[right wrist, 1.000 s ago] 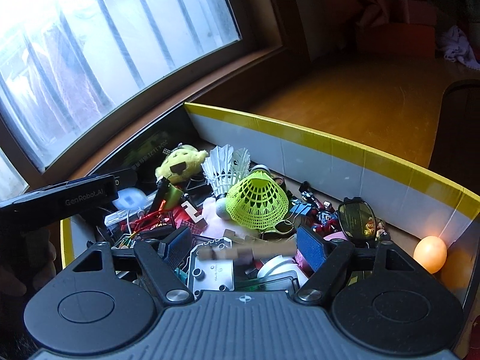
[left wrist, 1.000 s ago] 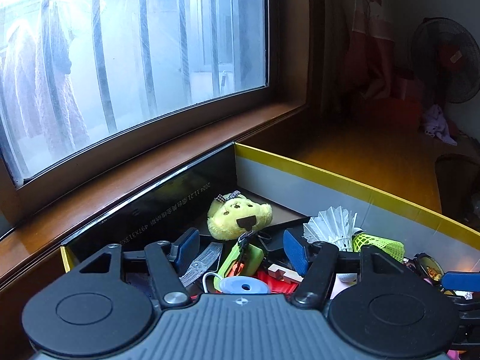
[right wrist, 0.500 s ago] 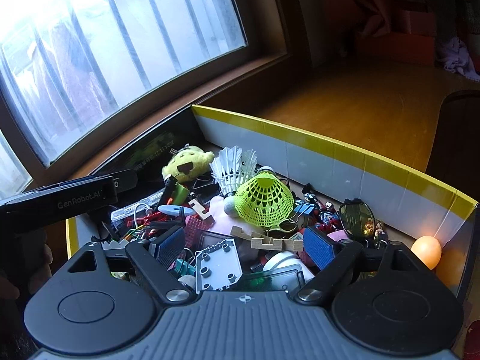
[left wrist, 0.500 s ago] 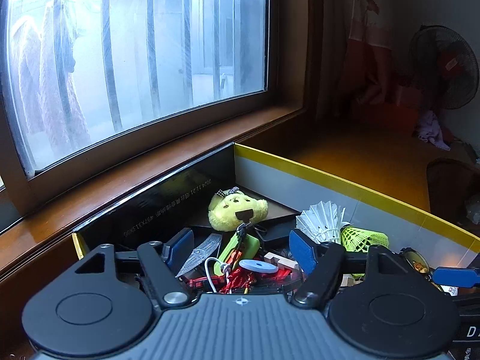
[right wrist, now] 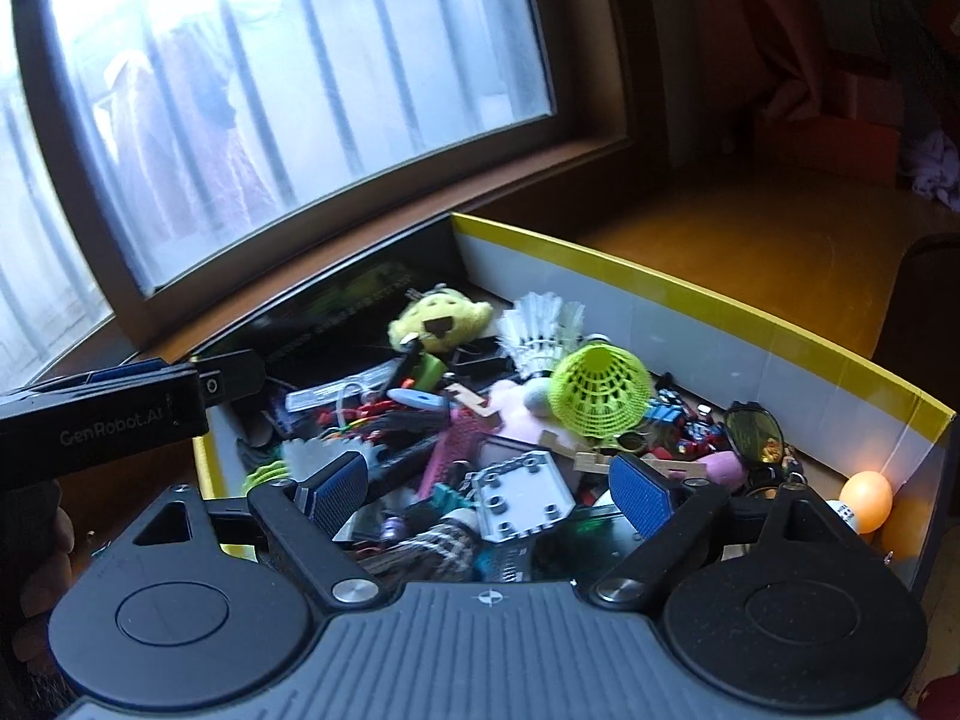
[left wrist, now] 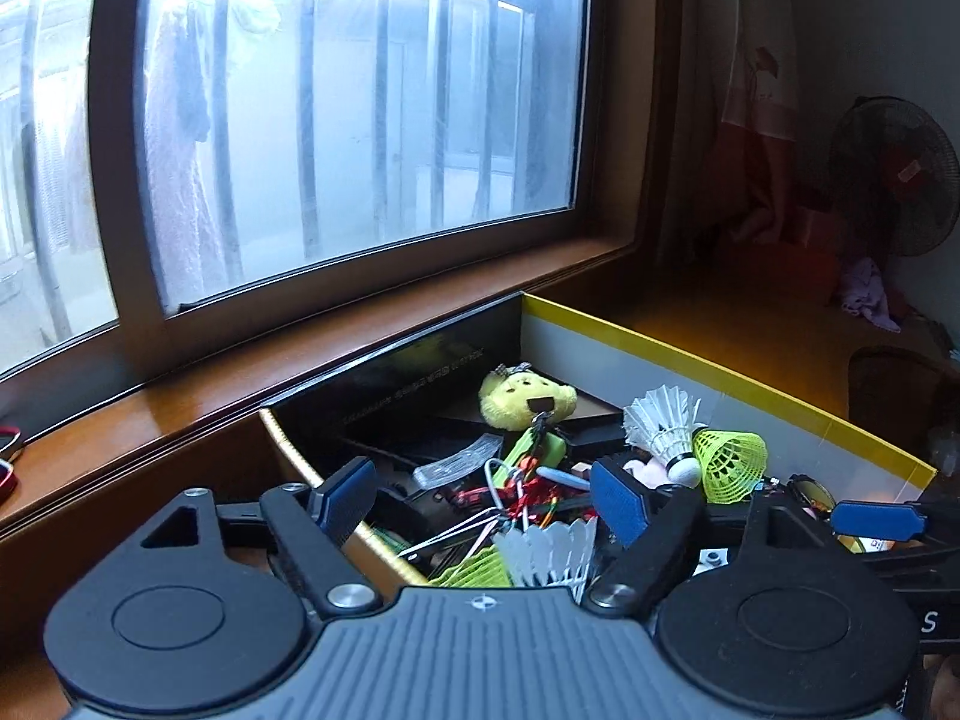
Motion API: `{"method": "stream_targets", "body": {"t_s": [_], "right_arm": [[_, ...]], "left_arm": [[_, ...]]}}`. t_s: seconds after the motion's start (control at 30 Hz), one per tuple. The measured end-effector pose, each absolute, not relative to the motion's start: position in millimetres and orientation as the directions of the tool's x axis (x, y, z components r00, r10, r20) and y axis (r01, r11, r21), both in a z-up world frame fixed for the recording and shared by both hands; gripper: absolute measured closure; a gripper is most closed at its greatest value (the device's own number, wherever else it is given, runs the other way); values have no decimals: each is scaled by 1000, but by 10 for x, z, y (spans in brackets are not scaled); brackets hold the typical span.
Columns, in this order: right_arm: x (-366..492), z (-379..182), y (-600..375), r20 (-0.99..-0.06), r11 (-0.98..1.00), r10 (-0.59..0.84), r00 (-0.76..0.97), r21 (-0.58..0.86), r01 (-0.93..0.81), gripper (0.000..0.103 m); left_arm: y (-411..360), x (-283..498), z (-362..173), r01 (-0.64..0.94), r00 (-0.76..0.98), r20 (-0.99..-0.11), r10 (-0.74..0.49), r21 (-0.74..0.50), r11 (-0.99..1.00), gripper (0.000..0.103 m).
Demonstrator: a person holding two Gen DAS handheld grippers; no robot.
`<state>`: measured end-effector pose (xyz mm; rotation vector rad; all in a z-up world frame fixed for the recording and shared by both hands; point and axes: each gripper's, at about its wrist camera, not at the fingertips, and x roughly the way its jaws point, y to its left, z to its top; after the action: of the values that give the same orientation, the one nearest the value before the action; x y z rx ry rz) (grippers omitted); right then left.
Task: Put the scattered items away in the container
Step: 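Open both grippers in the yellow box to release the items, then grasp the teal binder clip with the right gripper while the left grasps the clear plastic piece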
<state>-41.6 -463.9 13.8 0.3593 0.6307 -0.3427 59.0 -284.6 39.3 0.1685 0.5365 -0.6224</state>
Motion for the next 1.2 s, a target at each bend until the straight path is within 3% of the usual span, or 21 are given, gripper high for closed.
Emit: {"method": "stream_targets", "body": {"t_s": [0.37,0.8,1.03,1.2], "right_arm": [[-275,276,-3755,-621,950,-75,780,194,245,15],[-60,88,-2551,-691,984,86,717,170,46,15],[86,-114,-2123,-733,985,124,669,175,9,15],[185,-275,-1937,-767,984,134,628,179,8,16]], "left_arm": [[-1563,351,281,404,775,-540,-329,22,915,21],[-118,301,-174,192,744,-654,-139,10,981,21],[232,430,-307,197,733,-669,-124,33,980,23],[298,575,-423,240,719,-678,-151,38,970,31]]}}
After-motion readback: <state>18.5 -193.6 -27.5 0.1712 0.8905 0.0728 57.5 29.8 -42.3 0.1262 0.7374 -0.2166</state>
